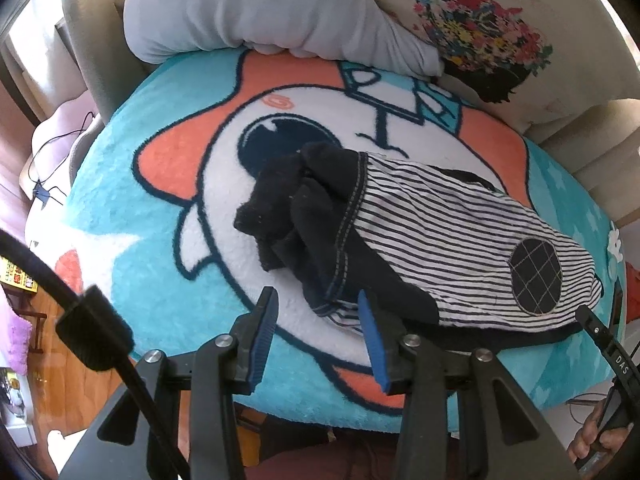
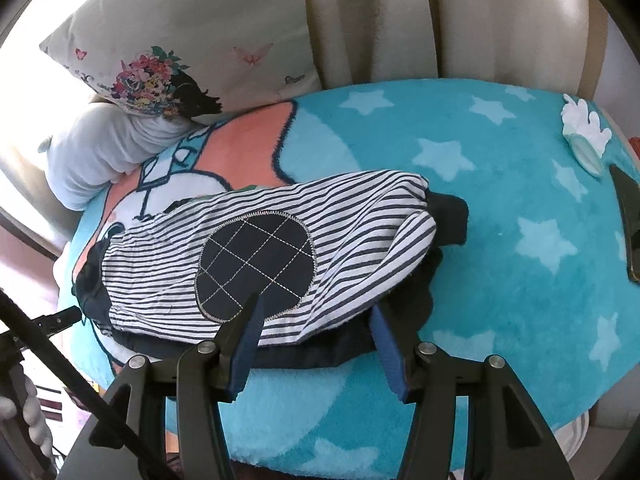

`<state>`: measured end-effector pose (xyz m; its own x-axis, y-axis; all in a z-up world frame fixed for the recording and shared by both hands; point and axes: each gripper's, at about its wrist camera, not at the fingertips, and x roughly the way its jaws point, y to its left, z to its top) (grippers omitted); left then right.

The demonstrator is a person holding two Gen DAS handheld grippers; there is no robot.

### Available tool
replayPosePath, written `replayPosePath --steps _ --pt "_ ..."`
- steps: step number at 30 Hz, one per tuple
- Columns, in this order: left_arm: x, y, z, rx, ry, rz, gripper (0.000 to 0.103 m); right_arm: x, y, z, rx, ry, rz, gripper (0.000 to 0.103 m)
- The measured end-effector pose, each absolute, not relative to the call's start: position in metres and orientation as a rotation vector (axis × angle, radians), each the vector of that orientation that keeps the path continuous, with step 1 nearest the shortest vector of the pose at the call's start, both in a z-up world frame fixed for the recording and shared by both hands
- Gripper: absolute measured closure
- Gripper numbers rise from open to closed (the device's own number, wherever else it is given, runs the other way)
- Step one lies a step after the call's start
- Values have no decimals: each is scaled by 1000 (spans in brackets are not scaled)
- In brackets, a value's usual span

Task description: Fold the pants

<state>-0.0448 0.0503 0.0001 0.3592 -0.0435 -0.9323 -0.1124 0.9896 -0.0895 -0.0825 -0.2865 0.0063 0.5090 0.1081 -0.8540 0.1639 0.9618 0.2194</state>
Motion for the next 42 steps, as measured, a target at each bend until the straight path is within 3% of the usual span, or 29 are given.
replayPosePath --steps 12,18,31,42 --pt "-49 50 -1 -190 1214 35 59 -89 -302 10 314 1027 -57 45" --pt "-52 69 0 -432 1211 -83 57 -102 -306 25 477 928 101 45" --pt "-38 75 -32 -825 1286 -293 56 -95 -290 -33 846 1101 360 45" --pt "-20 66 -54 -799 1391 -240 56 -91 -305 -35 877 1103 317 45"
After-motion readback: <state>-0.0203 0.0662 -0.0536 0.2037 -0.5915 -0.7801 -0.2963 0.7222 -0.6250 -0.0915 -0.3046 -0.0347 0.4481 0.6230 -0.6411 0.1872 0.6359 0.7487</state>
